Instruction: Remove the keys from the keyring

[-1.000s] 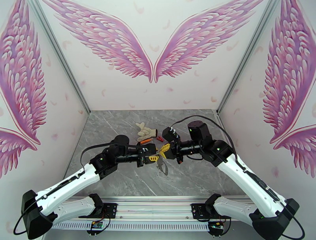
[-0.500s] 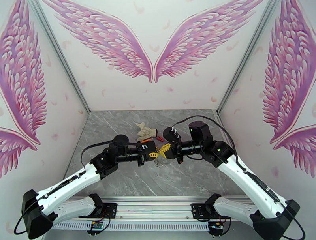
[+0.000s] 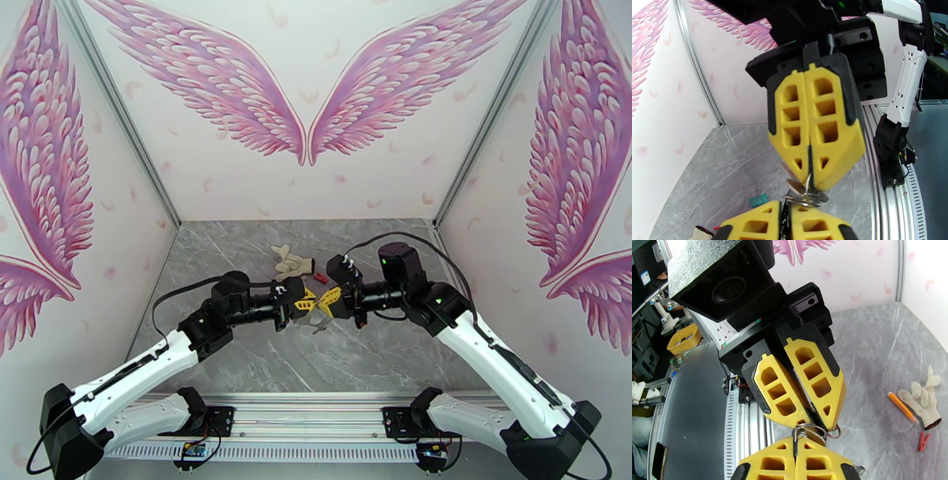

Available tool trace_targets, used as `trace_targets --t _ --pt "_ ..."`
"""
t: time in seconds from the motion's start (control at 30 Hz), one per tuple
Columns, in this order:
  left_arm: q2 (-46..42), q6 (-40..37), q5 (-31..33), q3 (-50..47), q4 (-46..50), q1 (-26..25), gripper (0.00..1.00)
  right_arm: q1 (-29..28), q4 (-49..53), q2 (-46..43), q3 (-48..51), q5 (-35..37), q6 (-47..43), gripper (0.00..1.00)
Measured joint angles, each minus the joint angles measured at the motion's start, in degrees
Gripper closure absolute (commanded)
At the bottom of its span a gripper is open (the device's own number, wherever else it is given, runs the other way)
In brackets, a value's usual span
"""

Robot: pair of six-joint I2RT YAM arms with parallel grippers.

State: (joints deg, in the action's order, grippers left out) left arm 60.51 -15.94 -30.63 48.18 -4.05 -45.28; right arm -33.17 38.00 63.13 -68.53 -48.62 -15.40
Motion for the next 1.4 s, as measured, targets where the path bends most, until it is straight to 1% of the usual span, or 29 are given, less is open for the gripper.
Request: trace_targets --t 0.07,0.17,0.27,0.43,0.57,0.67,0.83,1.03,1.13,1.4 --pt "-0.35 0.37 0.02 -0.26 -0.09 0.02 0.78 -0.17 0.13 -0.07 0.00 0.00 -0.35 1.00" --pt "-0.96 0.74 0.02 -0.42 0.17 0.00 0.73 -0.26 0.42 -0.11 0.00 0.04 -0.85 1.00" --pt "-2.21 0.07 0.11 -0.81 1.18 0.02 0.65 -0.26 0.76 -0.11 0.00 0.24 -1.03 1.00" --pt "-4.61 -2.75 0.00 -0.59 5.62 0.02 0.58 -0.26 1.55 -0.11 -0.02 0.17 -1.29 1.00" --pt "-4.57 -5.68 -0.24 0.94 10.93 0.17 0.55 -0.26 2.29 -0.09 -0.02 -0.04 -1.86 1.00" --pt "-3.26 -7.54 -0.94 3.04 13.70 0.26 0.54 -0.26 2.84 -0.09 -0.02 -0.52 -2.47 1.00" --pt "-0.48 -9.40 -2.82 5.53 15.30 0.28 0.54 -0.26 3.26 0.22 -0.15 -1.53 -2.93 1.00" --pt "3.28 -10.60 -6.16 8.04 15.96 0.26 0.58 -0.26 3.67 1.22 -0.85 -2.67 -3.76 1.00" --pt "3.74 -10.73 -7.10 8.15 15.89 0.22 0.68 -0.26 3.87 1.57 -1.27 -3.10 -4.00 1.00" --pt "3.26 -10.36 -5.99 7.72 15.43 0.11 0.67 -0.26 3.91 1.57 -1.31 -3.02 -4.17 1.00"
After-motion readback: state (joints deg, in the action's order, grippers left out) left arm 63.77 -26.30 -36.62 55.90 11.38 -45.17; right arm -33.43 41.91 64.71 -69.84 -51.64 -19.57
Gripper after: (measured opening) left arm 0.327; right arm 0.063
